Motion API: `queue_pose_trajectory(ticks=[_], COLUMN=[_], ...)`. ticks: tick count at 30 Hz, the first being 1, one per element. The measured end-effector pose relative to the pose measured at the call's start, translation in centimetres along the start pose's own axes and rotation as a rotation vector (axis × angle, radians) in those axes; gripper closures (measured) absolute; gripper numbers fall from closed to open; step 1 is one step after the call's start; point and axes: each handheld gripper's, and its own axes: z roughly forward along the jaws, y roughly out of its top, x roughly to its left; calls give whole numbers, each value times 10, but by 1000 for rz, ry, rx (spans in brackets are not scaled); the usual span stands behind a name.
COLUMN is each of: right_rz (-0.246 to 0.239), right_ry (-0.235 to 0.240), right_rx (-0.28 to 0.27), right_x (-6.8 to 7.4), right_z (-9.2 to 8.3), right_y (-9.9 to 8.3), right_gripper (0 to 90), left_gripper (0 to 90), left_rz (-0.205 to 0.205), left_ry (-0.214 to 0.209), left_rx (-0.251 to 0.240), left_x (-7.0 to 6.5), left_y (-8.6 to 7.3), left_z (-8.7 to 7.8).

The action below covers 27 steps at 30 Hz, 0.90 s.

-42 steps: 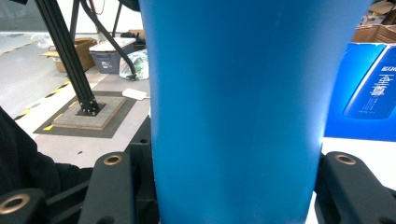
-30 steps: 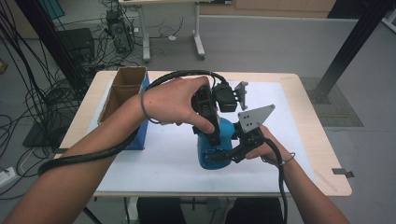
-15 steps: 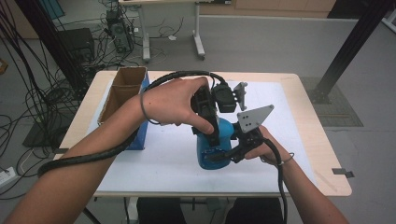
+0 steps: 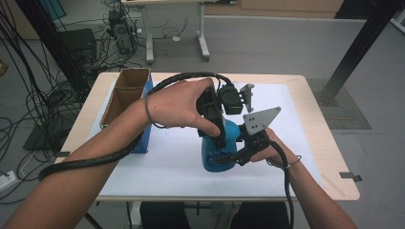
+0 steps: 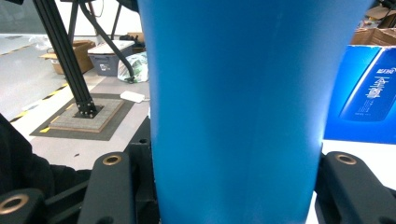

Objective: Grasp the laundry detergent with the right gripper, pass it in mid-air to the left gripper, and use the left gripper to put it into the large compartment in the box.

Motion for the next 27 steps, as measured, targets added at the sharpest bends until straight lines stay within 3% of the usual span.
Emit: queue_pose_trajectory(ticks=[15,22,27], right_rz=[6,50,52], right_ry=[-5,-7,-28], right_rx=[-21,-36,-47], right_x=[0,-2,-1], right_z=[0,0,0], right_y=[-1,-3,-2], right_gripper=[422,269,165], left_gripper=[379,379,379], left_rz=[1,-8,-9], left_ry=[16,37,39], left_rx=[6,9,22], left_x=[-2,-1,0], left_y=[2,2,2], left_z=[-2,-7,-6])
